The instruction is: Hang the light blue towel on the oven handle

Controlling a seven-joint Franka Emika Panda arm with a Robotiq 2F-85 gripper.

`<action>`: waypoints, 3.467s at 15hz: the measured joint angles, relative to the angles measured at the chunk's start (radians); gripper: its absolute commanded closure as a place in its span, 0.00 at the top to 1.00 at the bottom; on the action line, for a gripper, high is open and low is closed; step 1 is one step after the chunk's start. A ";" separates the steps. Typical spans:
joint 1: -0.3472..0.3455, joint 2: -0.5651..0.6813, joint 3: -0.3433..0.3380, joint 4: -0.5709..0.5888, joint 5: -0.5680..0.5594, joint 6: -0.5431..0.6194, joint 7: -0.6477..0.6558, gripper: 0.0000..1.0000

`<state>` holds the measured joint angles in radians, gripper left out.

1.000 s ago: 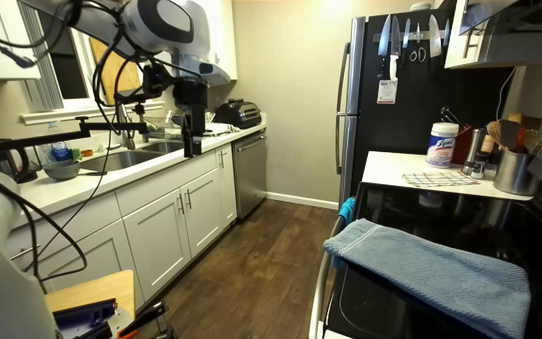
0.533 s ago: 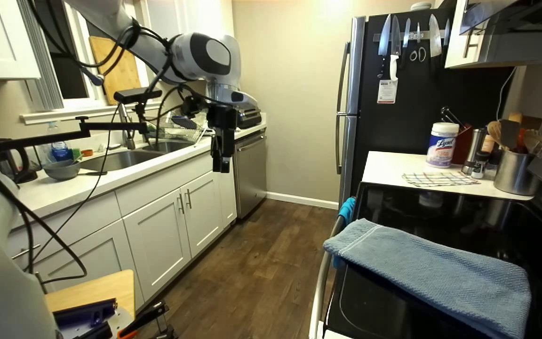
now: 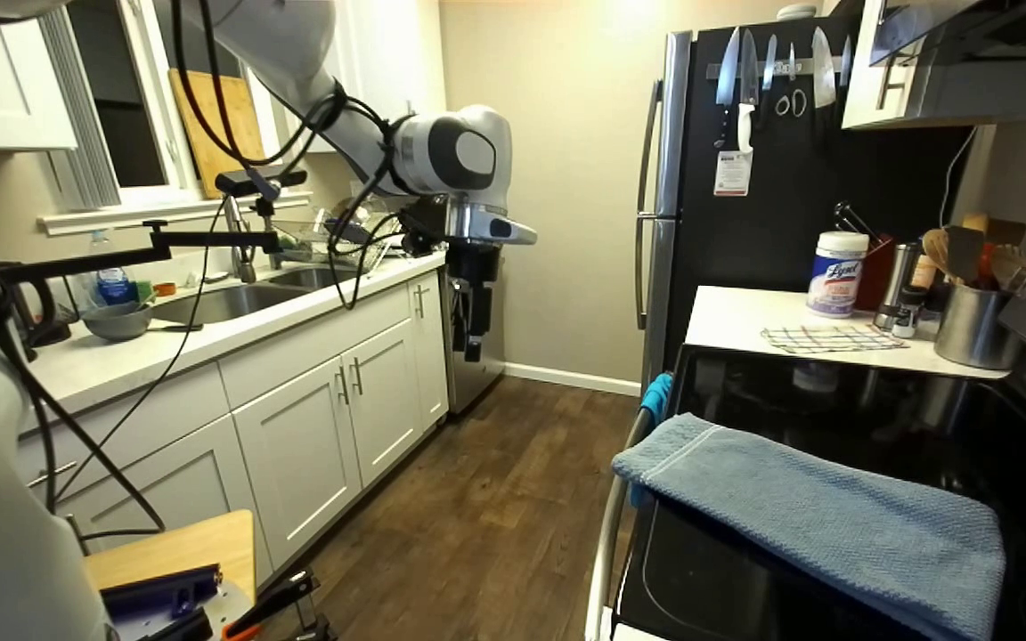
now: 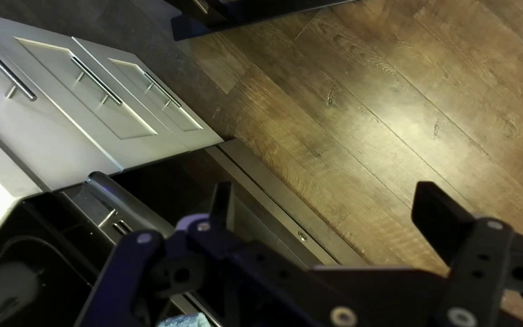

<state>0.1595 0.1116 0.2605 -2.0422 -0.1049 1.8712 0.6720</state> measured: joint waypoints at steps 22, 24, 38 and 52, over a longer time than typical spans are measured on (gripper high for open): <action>0.080 0.047 -0.149 0.017 -0.540 0.140 0.602 1.00; 0.080 0.047 -0.150 0.017 -0.540 0.140 0.602 1.00; 0.131 0.369 -0.178 0.276 -0.755 0.216 0.767 1.00; 0.169 0.675 -0.262 0.503 -0.935 0.171 0.767 1.00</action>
<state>0.3288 0.7868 -0.0014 -1.5391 -1.0397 2.0417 1.4394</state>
